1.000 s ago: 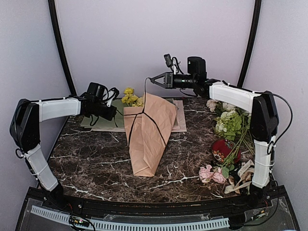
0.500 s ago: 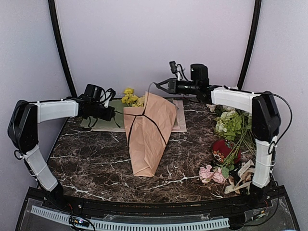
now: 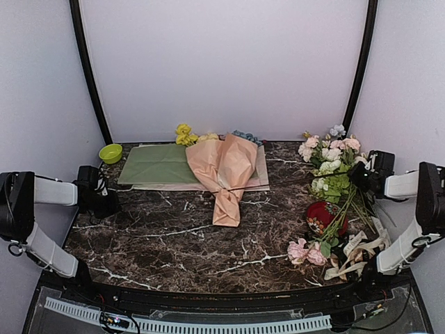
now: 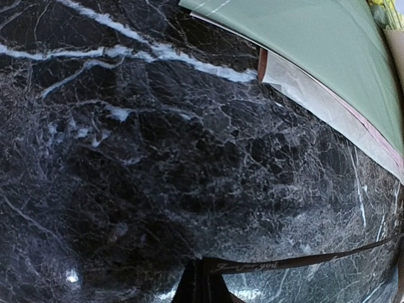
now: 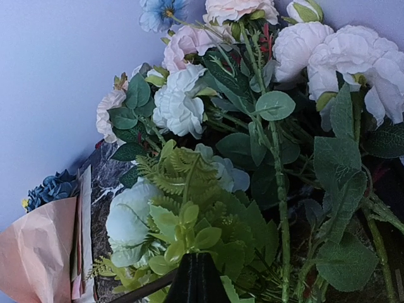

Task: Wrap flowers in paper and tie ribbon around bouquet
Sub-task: Tie the ribbon around the folded bouquet.

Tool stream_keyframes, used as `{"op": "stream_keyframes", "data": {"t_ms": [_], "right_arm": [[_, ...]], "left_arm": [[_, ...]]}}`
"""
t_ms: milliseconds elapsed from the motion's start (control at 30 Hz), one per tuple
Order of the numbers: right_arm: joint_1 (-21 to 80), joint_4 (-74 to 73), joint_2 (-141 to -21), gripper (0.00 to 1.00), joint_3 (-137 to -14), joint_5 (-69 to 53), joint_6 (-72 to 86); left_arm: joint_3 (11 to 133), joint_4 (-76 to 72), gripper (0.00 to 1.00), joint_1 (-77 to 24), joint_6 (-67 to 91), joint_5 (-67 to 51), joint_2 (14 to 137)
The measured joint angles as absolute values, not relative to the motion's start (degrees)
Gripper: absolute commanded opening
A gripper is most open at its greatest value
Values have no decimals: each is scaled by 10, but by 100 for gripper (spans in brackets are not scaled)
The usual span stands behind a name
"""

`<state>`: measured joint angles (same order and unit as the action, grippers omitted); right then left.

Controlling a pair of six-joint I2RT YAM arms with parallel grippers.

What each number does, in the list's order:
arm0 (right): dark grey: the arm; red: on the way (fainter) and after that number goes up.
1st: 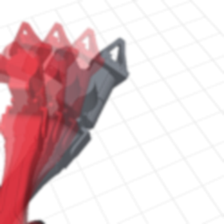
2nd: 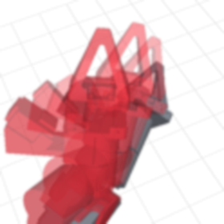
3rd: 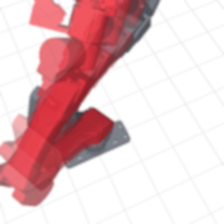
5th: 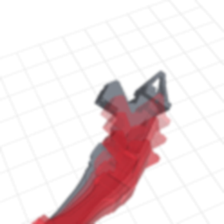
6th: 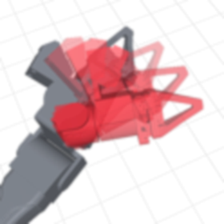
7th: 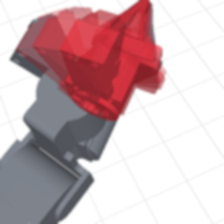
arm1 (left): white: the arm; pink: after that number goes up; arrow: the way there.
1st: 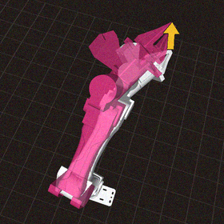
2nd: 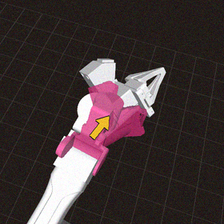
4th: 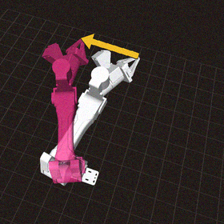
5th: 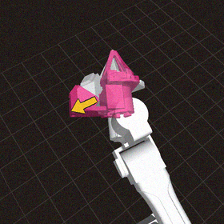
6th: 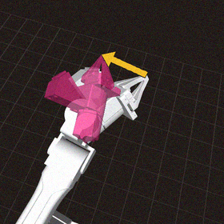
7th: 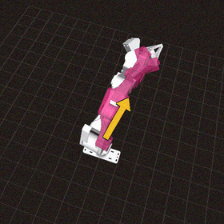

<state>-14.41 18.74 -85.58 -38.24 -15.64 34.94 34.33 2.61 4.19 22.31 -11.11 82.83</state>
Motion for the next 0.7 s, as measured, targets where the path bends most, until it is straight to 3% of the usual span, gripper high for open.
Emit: {"op": "stream_keyframes", "data": {"t_ms": [700], "right_arm": [[-213, 168, -867, 0, -376, -177, 298]], "left_arm": [[317, -4, 0, 118, 301, -119, 830]]}}
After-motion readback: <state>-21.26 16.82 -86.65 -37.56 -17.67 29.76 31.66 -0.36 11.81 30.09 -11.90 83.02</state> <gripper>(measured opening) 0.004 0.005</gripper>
